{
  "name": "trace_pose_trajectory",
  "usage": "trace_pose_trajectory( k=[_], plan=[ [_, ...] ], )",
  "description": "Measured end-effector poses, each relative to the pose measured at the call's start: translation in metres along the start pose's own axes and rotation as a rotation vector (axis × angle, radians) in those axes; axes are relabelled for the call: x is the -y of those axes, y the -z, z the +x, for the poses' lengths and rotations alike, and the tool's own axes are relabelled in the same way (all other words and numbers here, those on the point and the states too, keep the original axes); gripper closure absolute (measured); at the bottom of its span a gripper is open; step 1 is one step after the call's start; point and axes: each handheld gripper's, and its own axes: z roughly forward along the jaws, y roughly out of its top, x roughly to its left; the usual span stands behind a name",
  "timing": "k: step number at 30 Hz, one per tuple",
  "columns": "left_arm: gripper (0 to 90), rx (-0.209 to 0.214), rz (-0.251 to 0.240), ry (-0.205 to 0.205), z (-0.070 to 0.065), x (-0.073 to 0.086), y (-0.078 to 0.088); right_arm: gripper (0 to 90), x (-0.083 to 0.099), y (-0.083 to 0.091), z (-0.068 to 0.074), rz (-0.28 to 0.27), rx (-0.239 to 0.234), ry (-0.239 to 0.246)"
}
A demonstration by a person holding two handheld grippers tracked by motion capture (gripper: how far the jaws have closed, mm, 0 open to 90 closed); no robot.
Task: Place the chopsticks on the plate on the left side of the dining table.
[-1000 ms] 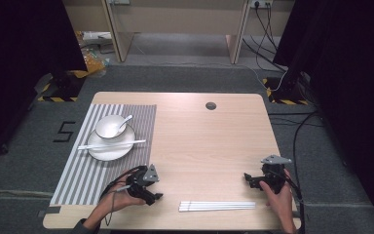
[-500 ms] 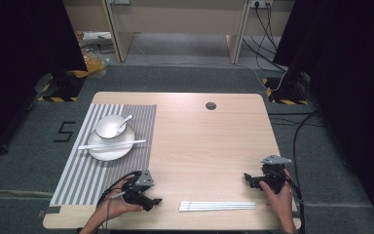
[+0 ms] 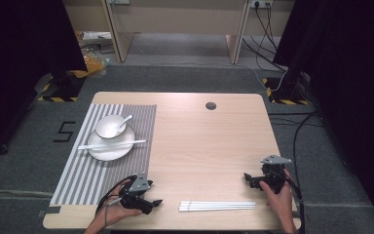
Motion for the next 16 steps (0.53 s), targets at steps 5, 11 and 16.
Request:
trace_pose_trajectory(
  k=[5, 11, 16],
  plan=[
    [20.1, 0.005, -0.038, -0.006, -0.0003, 0.0058, 0.0005, 0.5, 0.0, 0.0, 0.0001, 0.0, -0.001, -0.001],
    [19.7, 0.006, -0.04, -0.005, -0.0006, 0.0058, 0.0002, 0.6, 0.0001, 0.0001, 0.0001, 0.001, -0.001, 0.002],
    [19.6, 0.005, -0.041, -0.004, -0.0006, 0.0058, 0.0001, 0.5, 0.0002, 0.0, 0.0, 0.0, -0.002, 0.003]
  ],
)
